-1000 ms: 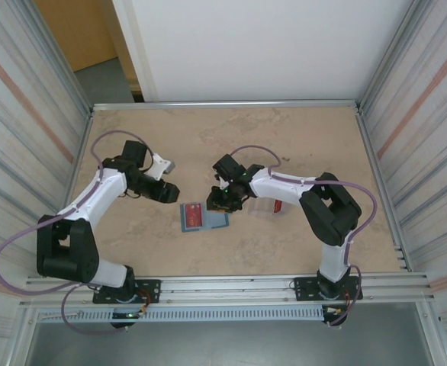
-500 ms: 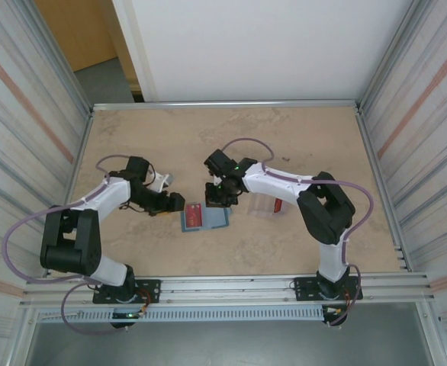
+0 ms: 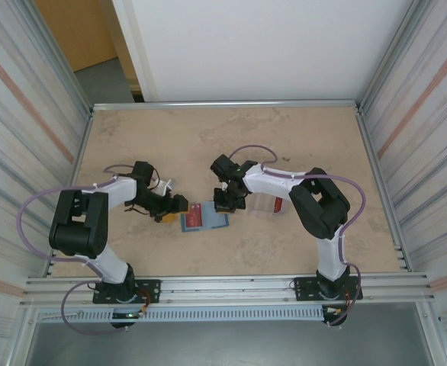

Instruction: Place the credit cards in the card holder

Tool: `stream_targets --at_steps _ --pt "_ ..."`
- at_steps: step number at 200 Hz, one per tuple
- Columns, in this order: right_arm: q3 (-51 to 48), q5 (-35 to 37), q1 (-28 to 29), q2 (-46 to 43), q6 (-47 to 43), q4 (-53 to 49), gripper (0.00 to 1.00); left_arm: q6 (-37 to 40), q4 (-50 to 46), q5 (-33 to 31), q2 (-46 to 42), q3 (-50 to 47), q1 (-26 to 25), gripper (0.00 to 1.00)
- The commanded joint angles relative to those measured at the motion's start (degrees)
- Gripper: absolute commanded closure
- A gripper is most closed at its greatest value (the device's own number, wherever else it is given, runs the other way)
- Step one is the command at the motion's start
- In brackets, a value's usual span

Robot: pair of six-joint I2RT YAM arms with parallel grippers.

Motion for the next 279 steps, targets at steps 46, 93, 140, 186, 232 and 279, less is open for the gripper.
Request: stream_targets --at_steps 46,93,140,186,232,279 --pt "-1.89 2.07 -0.15 2.47 -1.34 -1.79 0.90 -2.76 1.36 4.21 3.62 0.36 -1.24 0.27" --pt "-3.33 2.16 -0.65 2.31 -1.47 -0.83 0.92 -4.14 2.32 6.32 5.21 0.86 -1.57 0.28" --pt "-4.02 1.98 -0.78 1.93 -1.67 -0.39 0.94 -4.47 3.37 9.02 5.38 1.45 -2.14 0.34" --pt "-4.29 1.85 -0.84 1.78 -1.73 -0.12 0.95 -4.28 4.34 11.04 2.86 1.76 -2.89 0.39" --pt "-4.56 1.67 -0.97 1.79 -1.83 -0.01 0.96 -5.91 7.72 15.37 -0.15 1.08 -3.77 0.44" --pt "-4.72 1.64 -1.11 1.58 -1.91 0.14 0.97 -8.10 10.91 20.32 0.18 1.13 -4.23 0.46"
